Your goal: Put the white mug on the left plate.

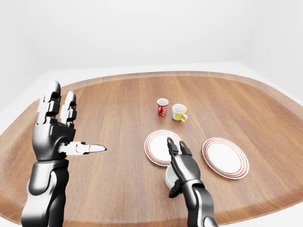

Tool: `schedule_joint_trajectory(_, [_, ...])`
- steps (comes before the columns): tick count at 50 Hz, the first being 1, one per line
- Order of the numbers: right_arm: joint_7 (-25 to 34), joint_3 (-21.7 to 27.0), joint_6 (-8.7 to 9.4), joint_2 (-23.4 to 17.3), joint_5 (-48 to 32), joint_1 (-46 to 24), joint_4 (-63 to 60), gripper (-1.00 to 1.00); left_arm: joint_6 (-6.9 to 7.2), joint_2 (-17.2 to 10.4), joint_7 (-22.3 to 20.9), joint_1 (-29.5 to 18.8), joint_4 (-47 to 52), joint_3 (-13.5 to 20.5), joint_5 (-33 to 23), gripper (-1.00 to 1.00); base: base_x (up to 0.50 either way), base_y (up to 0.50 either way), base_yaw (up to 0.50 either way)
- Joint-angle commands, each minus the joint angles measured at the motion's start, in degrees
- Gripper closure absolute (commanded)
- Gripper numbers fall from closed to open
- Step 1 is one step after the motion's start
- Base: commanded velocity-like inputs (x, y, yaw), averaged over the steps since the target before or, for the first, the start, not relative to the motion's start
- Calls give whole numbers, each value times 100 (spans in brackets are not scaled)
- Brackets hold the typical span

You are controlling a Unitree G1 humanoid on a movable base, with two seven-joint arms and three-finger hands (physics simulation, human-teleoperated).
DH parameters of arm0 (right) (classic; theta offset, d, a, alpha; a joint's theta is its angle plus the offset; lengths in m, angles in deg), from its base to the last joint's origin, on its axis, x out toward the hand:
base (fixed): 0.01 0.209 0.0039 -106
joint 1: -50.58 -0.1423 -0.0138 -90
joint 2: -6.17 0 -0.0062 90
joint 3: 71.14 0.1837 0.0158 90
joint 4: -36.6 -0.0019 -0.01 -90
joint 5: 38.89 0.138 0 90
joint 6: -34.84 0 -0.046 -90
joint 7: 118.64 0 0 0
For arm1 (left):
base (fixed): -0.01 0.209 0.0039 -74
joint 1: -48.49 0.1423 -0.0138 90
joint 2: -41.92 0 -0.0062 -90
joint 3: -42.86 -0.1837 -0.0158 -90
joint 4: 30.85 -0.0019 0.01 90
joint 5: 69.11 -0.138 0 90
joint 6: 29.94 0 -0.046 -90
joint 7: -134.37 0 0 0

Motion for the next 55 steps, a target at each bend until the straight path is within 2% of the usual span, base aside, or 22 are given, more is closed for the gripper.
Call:
schedule_joint_trajectory(1, [-154, -57, -3, -35, -131, -9, 185, -100, 0, 2, 3, 1, 0, -2, -1, -100, 0, 0, 0])
schedule_joint_trajectory(9, [-316, -9, -38, -67, -274, -67, 374, -100, 0, 6, 0, 12, -7, -15, -8, -100, 0, 0, 0])
schedule_joint_trajectory(26, [-227, -95, -11, -60, -528, -177, 405, -100, 0, 5, -1, 10, 1, -12, -7, -100, 0, 0, 0])
schedule_joint_trajectory(55, [-62, -113, -102, -108, -441, -303, 767, -100, 0, 4, 6, -4, -43, -19, -18, -100, 0, 0, 0])
